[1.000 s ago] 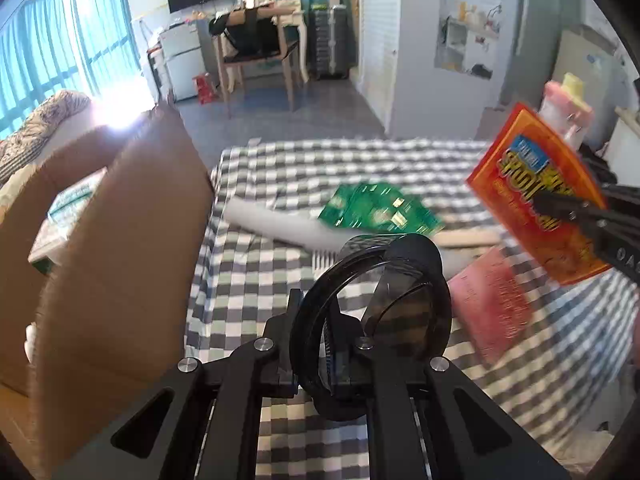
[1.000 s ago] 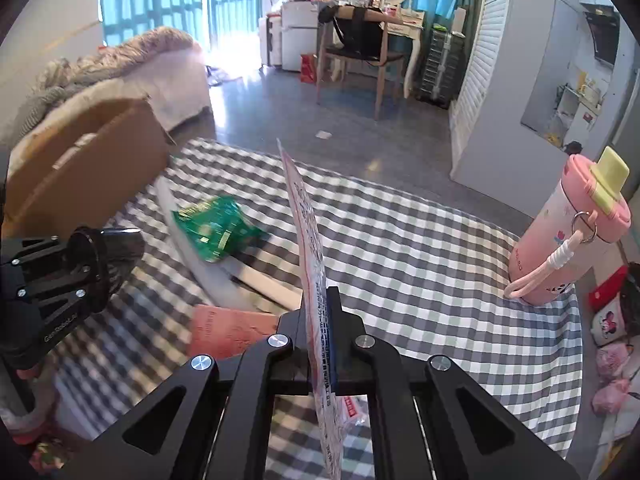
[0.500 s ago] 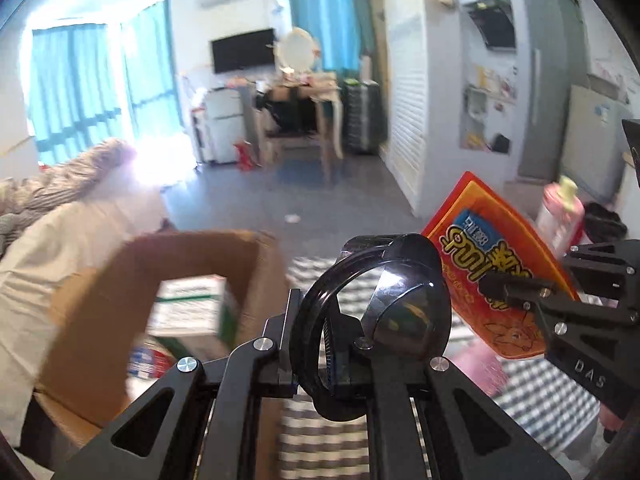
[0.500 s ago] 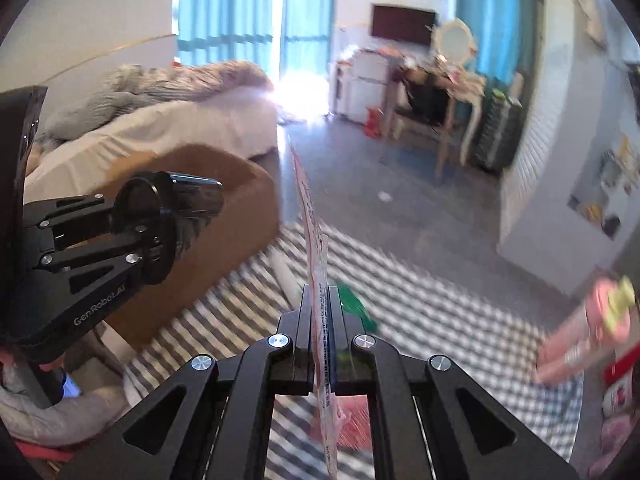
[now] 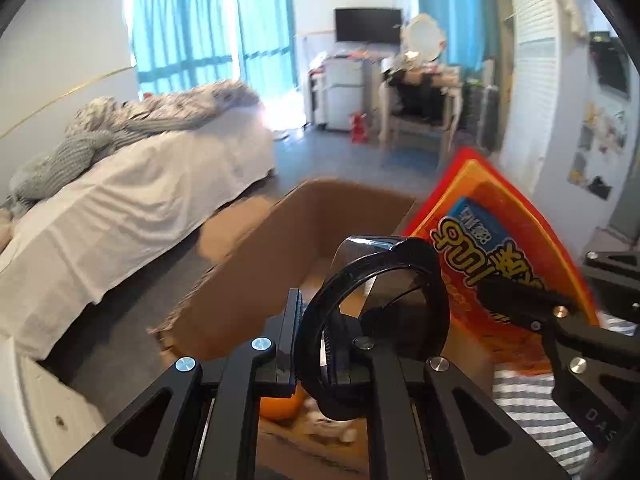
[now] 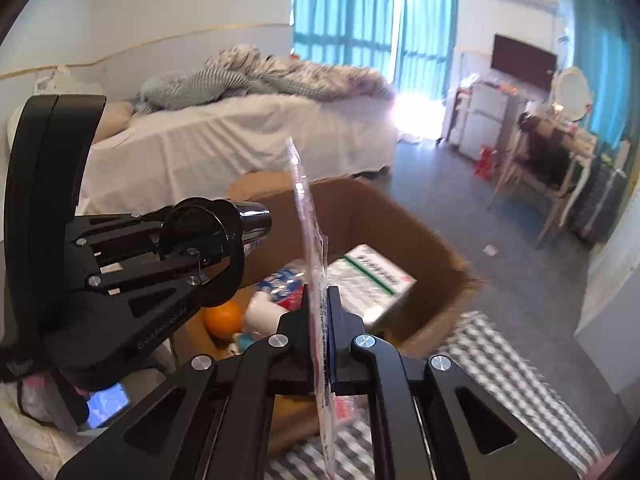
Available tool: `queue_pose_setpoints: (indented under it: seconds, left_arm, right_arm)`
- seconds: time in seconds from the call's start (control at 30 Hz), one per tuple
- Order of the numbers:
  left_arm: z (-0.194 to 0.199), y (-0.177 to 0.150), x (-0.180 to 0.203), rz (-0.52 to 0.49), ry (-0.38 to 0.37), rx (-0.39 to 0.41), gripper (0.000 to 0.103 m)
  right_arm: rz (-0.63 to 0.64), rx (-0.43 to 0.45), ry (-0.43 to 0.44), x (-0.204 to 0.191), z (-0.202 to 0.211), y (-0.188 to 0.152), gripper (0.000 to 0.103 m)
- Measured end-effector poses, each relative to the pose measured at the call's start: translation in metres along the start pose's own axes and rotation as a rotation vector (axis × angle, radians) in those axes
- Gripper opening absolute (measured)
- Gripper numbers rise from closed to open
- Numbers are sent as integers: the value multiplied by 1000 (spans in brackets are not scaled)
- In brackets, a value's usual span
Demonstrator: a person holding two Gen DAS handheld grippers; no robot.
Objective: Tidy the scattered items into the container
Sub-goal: 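Carry the plastic bag into the box with the right gripper and release, then move both grippers back to the table and grasp the pink notebook with the right gripper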
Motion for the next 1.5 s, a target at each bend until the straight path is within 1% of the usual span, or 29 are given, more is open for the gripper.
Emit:
queue_pose_setpoints:
  seconds: [0.13,0.17,0.2,0.23,0.27,0.3,0.33,0.37,0.4,0.43,0.5,0.6,0.73,0.8,0.87,0.9,0.93,1.03,1.13,1.23,1.33,1.43,1.5]
  left_arm:
    - [-20,-10,-15,19,29,-53,10]
    - [-23,-13,-17,25,33,-60,11]
    - [-25,-15,-19,28,34,-65,16]
    - [-27,-16,-20,34,28,-70,26]
    - [-29,-17,-20,43,24,-76,38]
    - [-29,-17,-21,53,34,-84,66]
    - [-29,-18,-24,64,55,-85,74]
    - [-26,-17,-26,73,68,-76,86]
    - [-23,-16,-27,82,64,-62,90]
    - [-20,-14,-28,90,54,-51,91]
    - [-18,-13,-30,92,45,-39,92]
    - [-13,-9,-22,67,29,-26,92]
    - [0,-6,-4,30,-33,8,92]
    - [7,-5,8,10,-74,23,93]
    - [14,-6,25,-14,-115,40,95]
    - [18,-6,33,-25,-134,48,97]
    - [20,-7,42,-39,-157,56,98]
    - [26,-10,71,-77,-213,67,99]
    - [27,-15,105,-121,-267,41,99]
    - [25,-21,139,-169,-293,7,99]
    - [20,-25,162,-201,-303,-24,99]
    - [17,-30,181,-226,-306,-52,99]
    - [16,-33,187,-242,-282,-57,101]
  right_arm:
    - [23,-35,24,-13,-22,5,4]
    - [26,-41,23,-16,-27,5,4]
    - [27,-48,20,-16,-32,5,4]
    - [27,-55,15,-14,-36,3,4]
    - [26,-59,6,-12,-38,1,8]
    - [23,-61,-1,-8,-38,-1,17]
    - [13,-55,-18,-5,-37,-2,44]
    - [0,-37,-42,-1,-34,-1,62]
    - [-10,-18,-52,5,-31,1,71]
    - [-22,4,-44,10,-27,4,77]
    - [-37,31,-27,13,-18,6,77]
    - [-38,54,-54,18,-6,4,78]
    - [-76,77,-81,35,15,-2,78]
    - [-101,96,-114,50,35,-11,81]
    - [-129,109,-170,70,56,-24,88]
    - [-144,108,-193,81,65,-32,88]
    - [-166,96,-219,95,74,-43,89]
    - [-228,18,-284,135,90,-83,90]
    - [-267,-77,-332,161,95,-128,90]
    - [-297,-150,-321,174,90,-164,90]
    - [-316,-211,-318,174,73,-197,90]
    - [-347,-233,-300,181,60,-213,90]
    - [-368,-235,-294,187,54,-221,90]
Point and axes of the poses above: each gripper's, at about its wrist camera, not at the fingertips, and z roughly against the way its jaws point, x to its right, y to its top, the point moved 5 cm from there along -z, roughly the way its jaws point, and after that the axes turned 4 degrees about -z, right-handed, at the moved point
